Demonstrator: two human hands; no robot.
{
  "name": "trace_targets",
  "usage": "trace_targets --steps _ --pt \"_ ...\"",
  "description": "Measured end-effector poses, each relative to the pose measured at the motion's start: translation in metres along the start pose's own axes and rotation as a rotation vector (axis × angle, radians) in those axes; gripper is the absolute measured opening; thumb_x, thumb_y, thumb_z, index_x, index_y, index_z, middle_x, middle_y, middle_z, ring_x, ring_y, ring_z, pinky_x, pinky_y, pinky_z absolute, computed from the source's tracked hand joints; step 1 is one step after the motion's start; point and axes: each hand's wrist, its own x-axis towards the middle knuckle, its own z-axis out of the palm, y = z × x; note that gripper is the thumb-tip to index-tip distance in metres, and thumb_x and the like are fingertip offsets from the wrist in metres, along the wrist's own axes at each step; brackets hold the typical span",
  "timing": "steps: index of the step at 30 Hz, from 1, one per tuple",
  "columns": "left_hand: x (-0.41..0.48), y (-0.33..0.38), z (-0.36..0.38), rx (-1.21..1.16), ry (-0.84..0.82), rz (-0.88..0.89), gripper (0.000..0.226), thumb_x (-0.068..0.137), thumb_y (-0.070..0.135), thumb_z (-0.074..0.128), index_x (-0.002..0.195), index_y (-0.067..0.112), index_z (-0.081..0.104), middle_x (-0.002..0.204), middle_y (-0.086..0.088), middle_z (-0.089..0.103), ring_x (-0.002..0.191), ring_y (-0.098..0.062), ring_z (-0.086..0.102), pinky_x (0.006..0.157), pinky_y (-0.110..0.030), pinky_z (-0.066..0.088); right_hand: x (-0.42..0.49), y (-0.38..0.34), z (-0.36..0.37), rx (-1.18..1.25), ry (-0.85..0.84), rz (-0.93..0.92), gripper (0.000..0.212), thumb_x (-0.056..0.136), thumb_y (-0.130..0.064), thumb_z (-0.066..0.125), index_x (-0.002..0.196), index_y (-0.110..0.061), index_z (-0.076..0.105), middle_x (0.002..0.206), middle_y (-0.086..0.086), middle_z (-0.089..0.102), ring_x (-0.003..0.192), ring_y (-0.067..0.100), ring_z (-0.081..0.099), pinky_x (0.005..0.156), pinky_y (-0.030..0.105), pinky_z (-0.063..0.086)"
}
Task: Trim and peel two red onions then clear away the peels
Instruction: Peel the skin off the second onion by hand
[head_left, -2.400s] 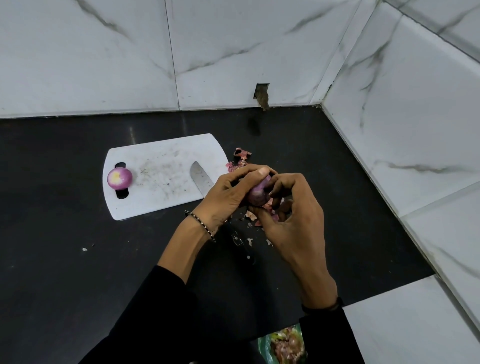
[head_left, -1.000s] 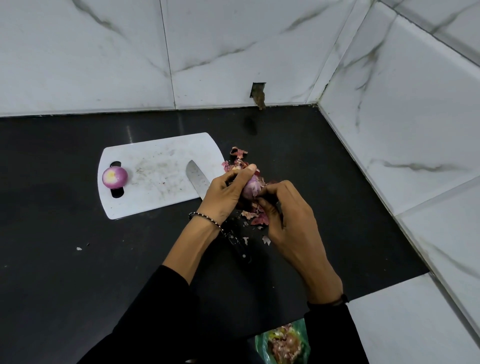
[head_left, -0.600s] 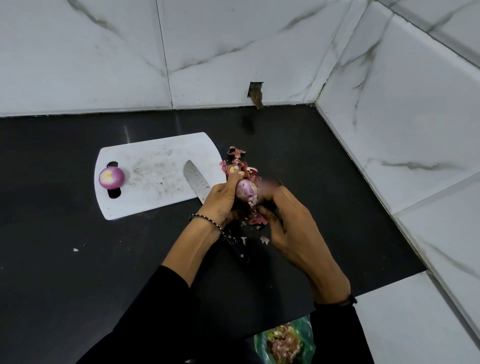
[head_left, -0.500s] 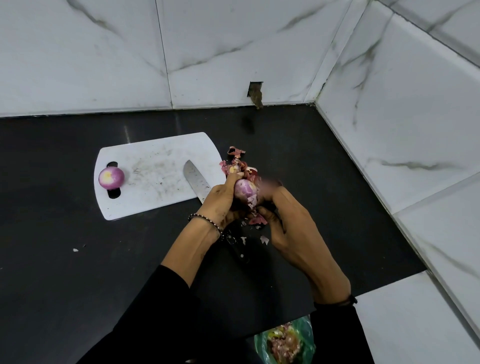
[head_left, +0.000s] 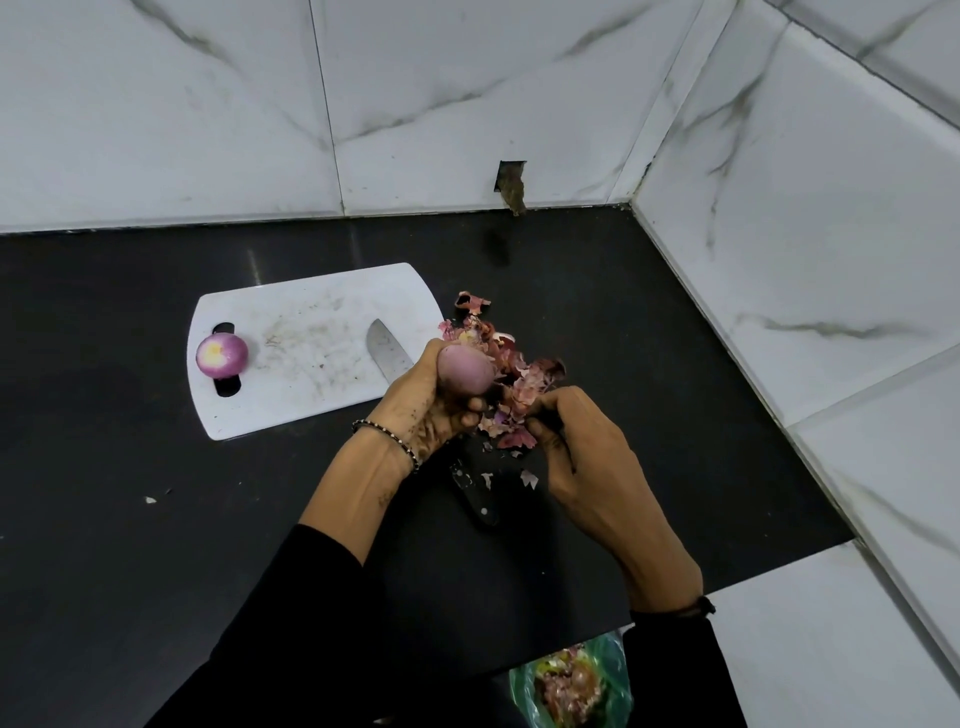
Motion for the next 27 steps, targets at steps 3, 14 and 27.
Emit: trace_targets --steps 3,14,27 --pt "0.000 -0.001 0.002 0.020 0.018 -0.002 0.037 0.098 0.041 0.050 0.096 0.006 0.063 0.077 -0.015 0.066 0.045 -0.015 0.055 0.038 -0.020 0.043 0.001 0.003 0.005 -0.028 0.038 0.018 0.008 0.100 -0.017 0.054 0.105 -0.023 0.055 0.101 -0.008 0.054 0.087 0.010 0.055 0.075 0.045 0.054" --pt "0.003 0.005 0.000 0.078 0.071 0.042 0.034 0.092 0.038 0.063 0.090 0.004 0.061 0.068 -0.018 0.071 0.052 -0.023 0.065 0.045 -0.027 0.053 -0.002 0.011 0.008 -0.153 0.280 0.140 0.022 0.093 -0.025 0.068 0.115 -0.028 0.072 0.104 -0.013 0.069 0.087 0.004 0.062 0.068 0.032 0.058" --pt "0.001 0.003 0.002 0.131 -0.096 0.161 0.026 0.083 0.031 0.077 0.096 0.010 0.073 0.083 -0.010 0.076 0.076 -0.023 0.073 0.069 -0.035 0.061 -0.002 0.003 0.009 -0.047 0.337 0.179 0.014 0.094 -0.039 0.063 0.096 -0.026 0.066 0.091 -0.013 0.063 0.080 0.002 0.060 0.068 0.026 0.055"
